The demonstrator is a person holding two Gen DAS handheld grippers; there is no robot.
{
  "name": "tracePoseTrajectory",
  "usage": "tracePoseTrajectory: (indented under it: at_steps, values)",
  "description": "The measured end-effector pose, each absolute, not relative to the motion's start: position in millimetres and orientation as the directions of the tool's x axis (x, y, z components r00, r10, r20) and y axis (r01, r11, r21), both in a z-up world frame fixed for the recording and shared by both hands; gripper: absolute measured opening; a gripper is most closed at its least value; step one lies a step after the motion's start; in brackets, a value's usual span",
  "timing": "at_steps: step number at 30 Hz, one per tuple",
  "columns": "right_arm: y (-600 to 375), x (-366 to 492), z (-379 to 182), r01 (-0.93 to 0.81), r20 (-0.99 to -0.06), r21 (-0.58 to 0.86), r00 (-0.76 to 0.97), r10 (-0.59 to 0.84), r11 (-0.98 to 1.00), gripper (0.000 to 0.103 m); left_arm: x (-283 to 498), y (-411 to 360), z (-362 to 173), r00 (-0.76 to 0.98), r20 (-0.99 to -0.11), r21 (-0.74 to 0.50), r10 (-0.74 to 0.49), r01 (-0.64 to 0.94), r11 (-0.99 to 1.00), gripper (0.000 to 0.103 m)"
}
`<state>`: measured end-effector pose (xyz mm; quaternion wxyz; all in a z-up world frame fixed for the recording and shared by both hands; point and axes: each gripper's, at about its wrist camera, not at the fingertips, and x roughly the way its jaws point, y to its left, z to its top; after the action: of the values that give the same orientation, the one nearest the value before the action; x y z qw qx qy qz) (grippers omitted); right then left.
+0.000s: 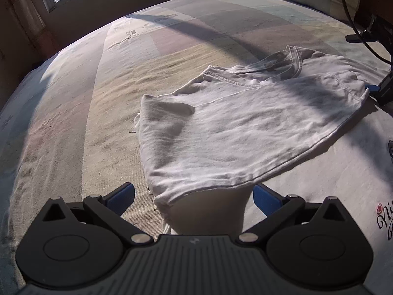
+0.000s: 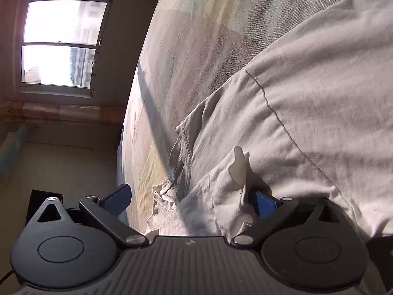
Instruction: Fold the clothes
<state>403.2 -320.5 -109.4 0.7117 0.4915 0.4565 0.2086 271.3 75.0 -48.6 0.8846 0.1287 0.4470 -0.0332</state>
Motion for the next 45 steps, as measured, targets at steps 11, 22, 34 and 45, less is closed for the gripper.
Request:
tracePoseTrajectory:
  at_steps: [11, 22, 34, 45]
  values:
    - [-297, 413, -97, -0.041, -0.563, 0.775, 0.409, 0.718, 0.631, 0.078, 259, 83, -52, 0.567, -0.820, 0.161, 0.074, 0.105, 0.981, 0.102]
    - [-310, 413, -92, 0.088, -0.673, 0.710, 0.374, 0.638, 0.698, 0.007, 257, 79, -48, 0.568, -0.819, 0.177, 0.081, 0.115, 0.977, 0.102]
    - [-312, 411, -51, 0.014, -0.738, 0.594, 0.408, 0.538, 0.804, 0.008, 262, 83, -47, 0.580, -0.808, 0.173, 0.099, 0.072, 0.982, 0.102]
    - [-327, 401, -50, 0.030, -0.842, 0.412, 0.394, 0.369, 0.911, 0.011, 271, 100, -35, 0.602, -0.797, 0.120, 0.056, 0.066, 0.991, 0.102]
